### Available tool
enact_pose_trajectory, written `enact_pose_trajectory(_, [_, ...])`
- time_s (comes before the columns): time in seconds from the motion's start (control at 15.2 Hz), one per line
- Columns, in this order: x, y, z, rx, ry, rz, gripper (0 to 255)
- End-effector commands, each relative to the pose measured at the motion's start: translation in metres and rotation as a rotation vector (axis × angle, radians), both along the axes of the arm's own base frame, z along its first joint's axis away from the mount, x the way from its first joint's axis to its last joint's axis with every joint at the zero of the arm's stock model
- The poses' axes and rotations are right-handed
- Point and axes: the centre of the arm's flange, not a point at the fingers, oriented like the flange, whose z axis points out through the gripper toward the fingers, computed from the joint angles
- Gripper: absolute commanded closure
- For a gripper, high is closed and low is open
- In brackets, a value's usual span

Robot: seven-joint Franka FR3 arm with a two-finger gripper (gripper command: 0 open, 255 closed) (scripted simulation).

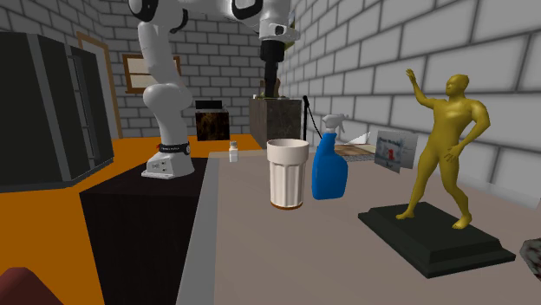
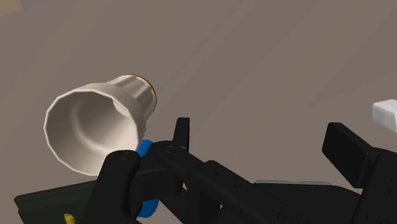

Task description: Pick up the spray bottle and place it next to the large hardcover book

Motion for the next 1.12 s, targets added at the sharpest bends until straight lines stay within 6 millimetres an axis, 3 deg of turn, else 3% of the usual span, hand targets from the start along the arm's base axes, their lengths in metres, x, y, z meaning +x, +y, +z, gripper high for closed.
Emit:
enact_pose_trajectory(0.0, [0.022,-0.017,-0.005,0.002,-0.008,0.018,0])
enact_pose_trajectory(0.92, [0.158,-0.130,-0.036,0.026,-0.063,0.131,0])
enact_pose_trajectory(1.06, [0.160,-0.132,-0.042,0.027,-0.064,0.133,0])
